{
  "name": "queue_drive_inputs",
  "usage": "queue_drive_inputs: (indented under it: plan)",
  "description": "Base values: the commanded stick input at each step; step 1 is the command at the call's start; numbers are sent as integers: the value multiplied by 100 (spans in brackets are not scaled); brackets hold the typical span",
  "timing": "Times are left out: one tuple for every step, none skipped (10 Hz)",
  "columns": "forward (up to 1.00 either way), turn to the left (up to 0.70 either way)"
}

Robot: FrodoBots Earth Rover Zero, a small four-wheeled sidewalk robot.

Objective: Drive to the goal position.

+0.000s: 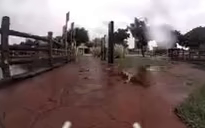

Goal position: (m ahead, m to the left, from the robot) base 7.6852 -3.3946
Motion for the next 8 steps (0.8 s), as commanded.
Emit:
queue_drive_inputs:
  plan:
    - [50, 0]
    - [50, 0]
    - [50, 0]
    - [50, 0]
    - [50, 0]
    - [50, 0]
    - [24, 0]
    - [0, 0]
